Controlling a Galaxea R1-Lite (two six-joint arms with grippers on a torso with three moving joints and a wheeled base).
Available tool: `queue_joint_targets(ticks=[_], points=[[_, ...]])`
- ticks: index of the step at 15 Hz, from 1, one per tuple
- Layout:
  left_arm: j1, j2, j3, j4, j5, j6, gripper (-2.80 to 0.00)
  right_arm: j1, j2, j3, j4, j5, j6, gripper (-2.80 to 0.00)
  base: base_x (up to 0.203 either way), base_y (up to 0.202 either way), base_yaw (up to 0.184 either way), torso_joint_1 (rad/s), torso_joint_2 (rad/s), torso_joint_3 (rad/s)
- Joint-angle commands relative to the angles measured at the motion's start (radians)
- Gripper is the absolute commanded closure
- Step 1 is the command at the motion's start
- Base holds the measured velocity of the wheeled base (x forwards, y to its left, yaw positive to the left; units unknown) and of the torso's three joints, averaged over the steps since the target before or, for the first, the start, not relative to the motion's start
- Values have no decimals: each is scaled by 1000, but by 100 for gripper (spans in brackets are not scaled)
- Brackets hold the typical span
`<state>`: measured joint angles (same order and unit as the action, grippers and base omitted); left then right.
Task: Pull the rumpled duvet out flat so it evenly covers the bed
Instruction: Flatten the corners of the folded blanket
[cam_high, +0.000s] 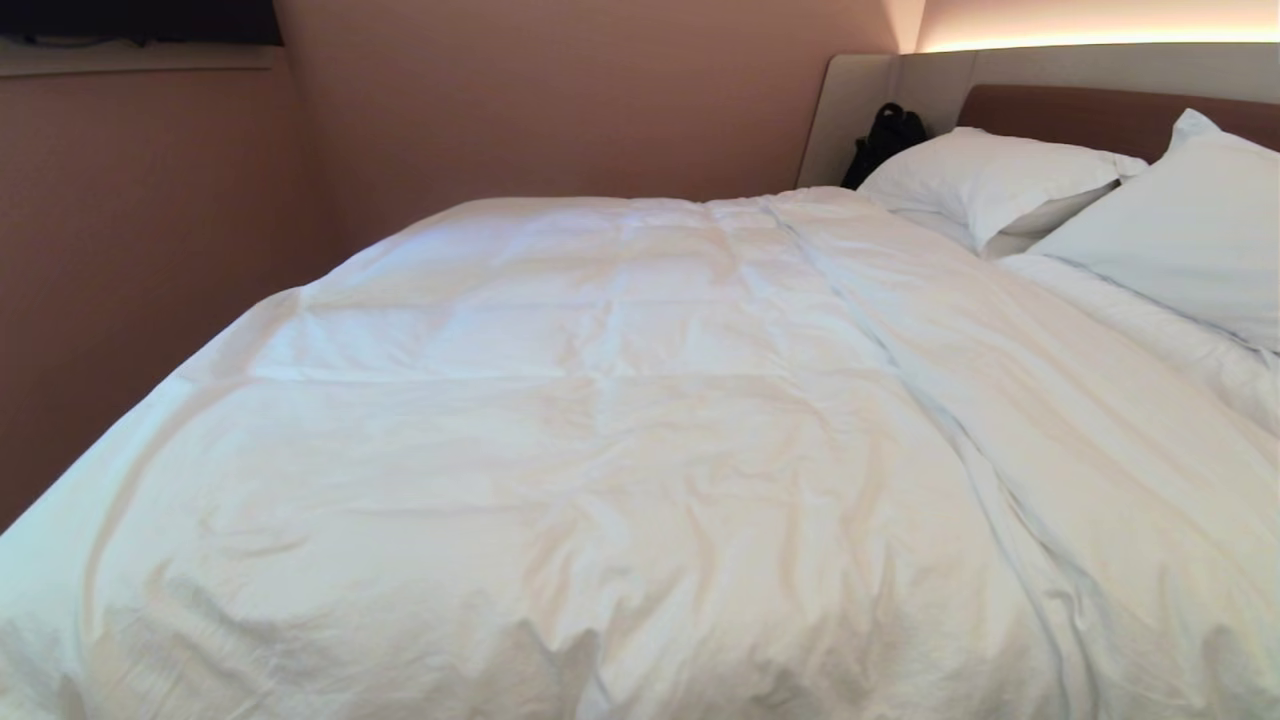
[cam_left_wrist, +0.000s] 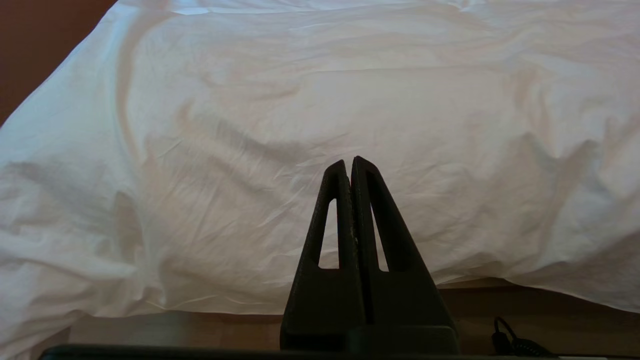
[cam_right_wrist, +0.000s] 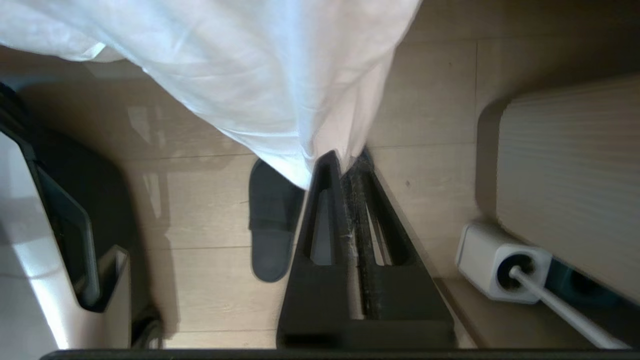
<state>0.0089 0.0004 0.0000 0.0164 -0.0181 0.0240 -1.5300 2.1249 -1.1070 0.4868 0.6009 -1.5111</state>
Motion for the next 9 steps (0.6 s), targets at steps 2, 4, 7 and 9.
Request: queue_joint_targets(ticks=[2, 4, 7, 9], points=[[0, 0, 0, 0, 0, 1, 0, 14, 12, 2, 6, -5, -59, -280, 0, 0, 0, 0, 0, 0], [0, 0, 0, 0, 0, 1, 0, 18, 21, 3, 6, -6, -64, -280, 0, 0, 0, 0, 0, 0], [0, 0, 0, 0, -2, 1, 0, 21, 49, -1, 1, -18, -105, -280, 0, 0, 0, 0, 0, 0], [0, 0, 0, 0, 0, 1, 0, 30, 94, -19, 2, -22, -130, -280, 0, 0, 0, 0, 0, 0]])
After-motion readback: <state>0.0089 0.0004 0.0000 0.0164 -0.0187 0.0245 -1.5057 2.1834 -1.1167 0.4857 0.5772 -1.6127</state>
